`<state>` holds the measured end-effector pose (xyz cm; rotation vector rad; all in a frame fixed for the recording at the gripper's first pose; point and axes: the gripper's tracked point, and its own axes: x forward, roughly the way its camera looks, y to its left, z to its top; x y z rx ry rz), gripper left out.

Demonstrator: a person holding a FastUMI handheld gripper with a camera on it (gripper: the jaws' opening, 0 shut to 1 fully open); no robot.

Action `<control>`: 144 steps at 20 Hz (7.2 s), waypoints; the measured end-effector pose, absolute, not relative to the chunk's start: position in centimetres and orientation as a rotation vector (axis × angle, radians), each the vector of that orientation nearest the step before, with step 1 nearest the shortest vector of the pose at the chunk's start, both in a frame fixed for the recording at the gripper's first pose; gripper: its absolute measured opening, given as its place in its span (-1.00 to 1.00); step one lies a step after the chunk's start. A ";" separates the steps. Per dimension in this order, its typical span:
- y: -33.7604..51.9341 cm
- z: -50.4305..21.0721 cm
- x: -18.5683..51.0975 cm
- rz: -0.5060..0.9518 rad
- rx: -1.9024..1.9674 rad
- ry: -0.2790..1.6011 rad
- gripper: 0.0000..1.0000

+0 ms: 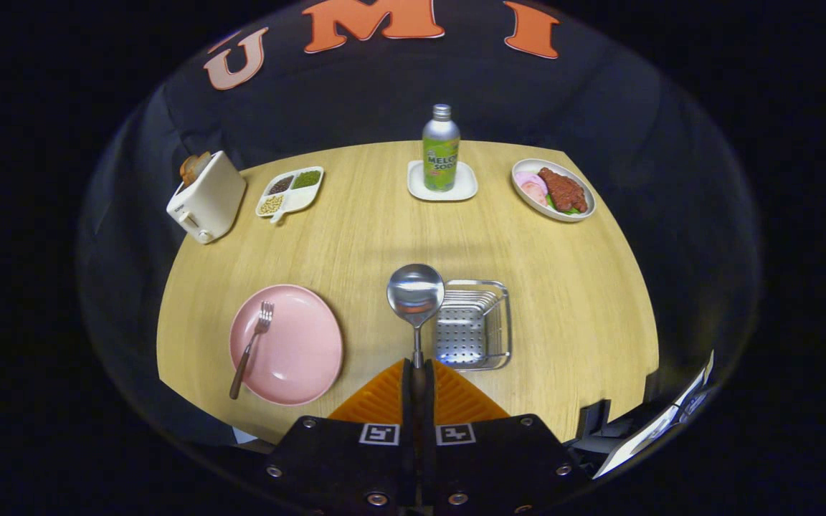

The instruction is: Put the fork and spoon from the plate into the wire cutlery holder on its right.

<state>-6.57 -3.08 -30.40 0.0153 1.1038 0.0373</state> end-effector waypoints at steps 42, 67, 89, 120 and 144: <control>-1.1 -17.3 3.7 0.006 0.036 0.372 0.68; 19.9 -26.5 -0.7 0.219 0.067 0.604 0.94; 24.5 -42.7 -10.2 0.290 0.015 1.384 -0.27; -1.6 -33.0 -8.6 0.051 0.174 1.195 -0.91; -5.8 -31.6 -2.8 0.056 0.192 1.100 -0.82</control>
